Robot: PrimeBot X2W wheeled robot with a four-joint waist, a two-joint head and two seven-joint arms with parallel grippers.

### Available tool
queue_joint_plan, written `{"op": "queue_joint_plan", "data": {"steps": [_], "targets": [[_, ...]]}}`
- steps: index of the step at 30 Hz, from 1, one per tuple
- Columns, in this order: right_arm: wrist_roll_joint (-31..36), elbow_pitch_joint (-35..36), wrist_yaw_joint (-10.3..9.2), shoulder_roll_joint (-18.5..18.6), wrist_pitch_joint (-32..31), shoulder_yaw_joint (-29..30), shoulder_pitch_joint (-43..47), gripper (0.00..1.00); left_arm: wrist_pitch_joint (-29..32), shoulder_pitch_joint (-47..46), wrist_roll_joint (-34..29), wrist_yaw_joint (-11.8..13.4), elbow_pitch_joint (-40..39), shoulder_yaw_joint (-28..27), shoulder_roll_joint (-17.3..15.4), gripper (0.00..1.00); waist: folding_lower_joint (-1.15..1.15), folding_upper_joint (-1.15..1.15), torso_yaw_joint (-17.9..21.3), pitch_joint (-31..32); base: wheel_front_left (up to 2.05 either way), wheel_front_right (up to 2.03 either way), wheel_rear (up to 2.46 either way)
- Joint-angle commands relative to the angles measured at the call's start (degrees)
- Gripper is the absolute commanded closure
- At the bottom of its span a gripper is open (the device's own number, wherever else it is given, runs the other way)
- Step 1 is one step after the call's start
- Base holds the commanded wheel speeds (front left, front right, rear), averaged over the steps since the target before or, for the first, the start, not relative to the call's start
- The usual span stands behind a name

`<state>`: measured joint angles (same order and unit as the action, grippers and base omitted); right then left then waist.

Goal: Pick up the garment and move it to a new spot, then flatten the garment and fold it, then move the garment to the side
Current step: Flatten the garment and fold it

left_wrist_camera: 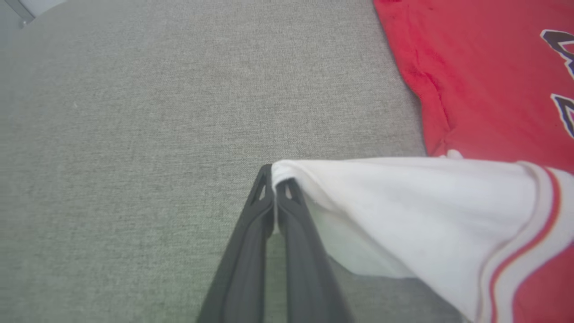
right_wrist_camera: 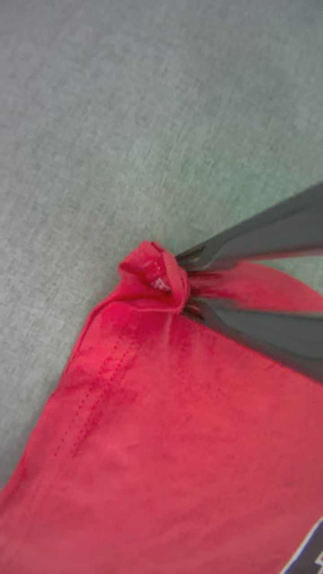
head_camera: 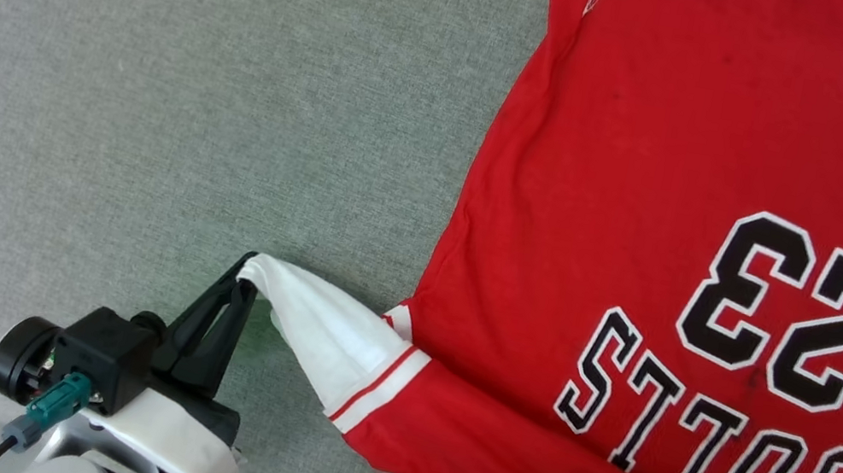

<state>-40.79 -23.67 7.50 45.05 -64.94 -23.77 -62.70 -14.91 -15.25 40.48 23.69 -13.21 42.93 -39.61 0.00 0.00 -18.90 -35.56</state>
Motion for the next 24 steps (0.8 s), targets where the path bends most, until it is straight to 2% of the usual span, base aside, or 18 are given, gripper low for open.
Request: {"op": "queue_joint_plan", "data": {"steps": [1,4,8,15,16,24], "targets": [[-0.4,-0.4,-0.02,-0.7,0.5,-1.2,2.6,1.00,-0.3,0.9,-0.5,-0.1,0.3,-0.5,-0.1,1.00,0.00,0.00,1.4,2.3,0.00,0.00,0.00],[-1.6,2.1,-0.02,-0.9,3.2,-1.9,1.4,1.00,-0.3,2.4,-0.5,-0.1,0.6,-1.4,-0.4,1.00,0.00,0.00,3.0,5.5,0.00,0.00,0.00],[-3.5,5.3,-0.03,1.3,5.7,-4.8,3.0,1.00,-0.3,4.5,-0.4,0.3,0.5,-2.2,-1.2,1.00,0.00,0.00,5.5,10.0,0.00,0.00,0.00],[-9.1,15.0,-0.02,8.8,10.9,-9.4,11.0,1.00,-0.3,9.0,0.5,1.2,-0.3,-2.9,-3.3,1.00,0.00,0.00,10.0,17.5,0.00,0.00,0.00],[-9.1,15.0,-0.02,8.8,10.9,-9.4,11.0,1.00,-0.3,9.0,0.5,1.2,-0.3,-2.9,-3.3,1.00,0.00,0.00,10.0,17.5,0.00,0.00,0.00],[-14.7,23.3,-0.03,18.7,16.6,-8.8,29.4,1.00,-0.3,13.9,2.0,3.2,-1.7,-3.5,-5.4,1.00,0.00,0.00,15.0,22.2,0.00,0.00,0.00]]}}
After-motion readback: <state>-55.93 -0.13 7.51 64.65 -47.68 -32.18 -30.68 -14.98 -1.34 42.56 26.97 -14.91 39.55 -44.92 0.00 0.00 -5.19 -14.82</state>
